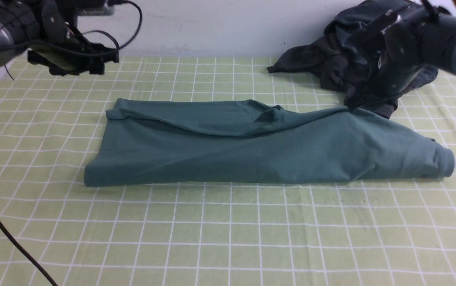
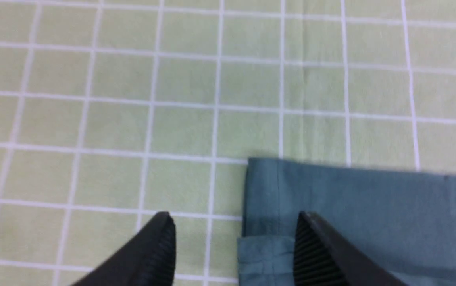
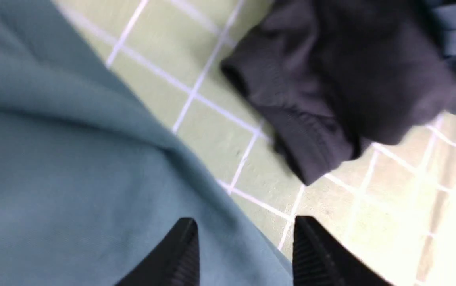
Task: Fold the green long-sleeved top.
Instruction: Use the right arm to clamp the right edge of the fabric
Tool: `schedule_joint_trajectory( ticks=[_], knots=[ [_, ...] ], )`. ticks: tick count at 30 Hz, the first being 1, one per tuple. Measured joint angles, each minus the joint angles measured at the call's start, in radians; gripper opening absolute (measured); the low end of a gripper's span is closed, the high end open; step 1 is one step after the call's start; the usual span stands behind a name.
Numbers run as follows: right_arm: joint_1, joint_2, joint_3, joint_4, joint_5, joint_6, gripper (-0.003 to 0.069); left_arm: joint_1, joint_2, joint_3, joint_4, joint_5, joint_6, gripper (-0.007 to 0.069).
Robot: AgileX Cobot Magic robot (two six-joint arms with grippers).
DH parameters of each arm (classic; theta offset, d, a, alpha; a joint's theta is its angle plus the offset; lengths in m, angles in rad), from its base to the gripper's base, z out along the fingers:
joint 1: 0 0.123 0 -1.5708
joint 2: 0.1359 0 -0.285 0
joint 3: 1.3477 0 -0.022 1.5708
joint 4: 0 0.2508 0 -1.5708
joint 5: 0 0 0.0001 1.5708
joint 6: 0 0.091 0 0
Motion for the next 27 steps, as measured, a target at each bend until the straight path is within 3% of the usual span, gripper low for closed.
schedule_joint_trajectory(
  ticks=[3,7,12,15,18,21,22,23,24,27],
  knots=[
    [0.034,-0.018,-0.038,0.178,-0.001,-0.097,0.0146,-0.009,-0.087,-0.001,0.002,0.075,0.005,0.0358],
    [0.094,0.034,-0.043,0.513,-0.001,-0.417,0.0006,-0.055,-0.222,0.042,0.003,0.124,0.064,0.0269],
    [0.134,0.186,-0.05,0.708,-0.008,-0.728,-0.0013,-0.095,-0.415,0.23,-0.006,0.112,0.093,0.0165],
    [0.137,0.282,-0.112,0.723,-0.076,-0.792,-0.0013,-0.094,-0.513,0.358,0.014,0.094,0.094,0.0126],
    [0.134,0.348,-0.206,0.701,-0.235,-0.747,-0.0013,-0.093,-0.615,0.478,0.042,0.085,0.095,0.0102],
    [0.115,0.414,-0.303,0.675,-0.377,-0.562,-0.0012,-0.093,-0.724,0.579,0.056,0.077,0.094,0.0096],
    [0.094,0.439,-0.361,0.644,-0.422,-0.438,-0.0005,-0.092,-0.791,0.632,0.061,0.074,0.094,0.0092],
    [0.094,0.439,-0.366,0.639,-0.425,-0.424,-0.0004,-0.092,-0.8,0.639,0.062,0.074,0.094,0.0092],
    [0.075,0.446,-0.404,0.586,-0.435,-0.317,0.0008,-0.092,-0.869,0.695,0.071,0.081,0.09,0.0092],
    [0.054,0.435,-0.436,0.524,-0.4,-0.23,0.0034,-0.092,-0.94,0.765,0.088,0.107,0.085,0.0092]
  ],
)
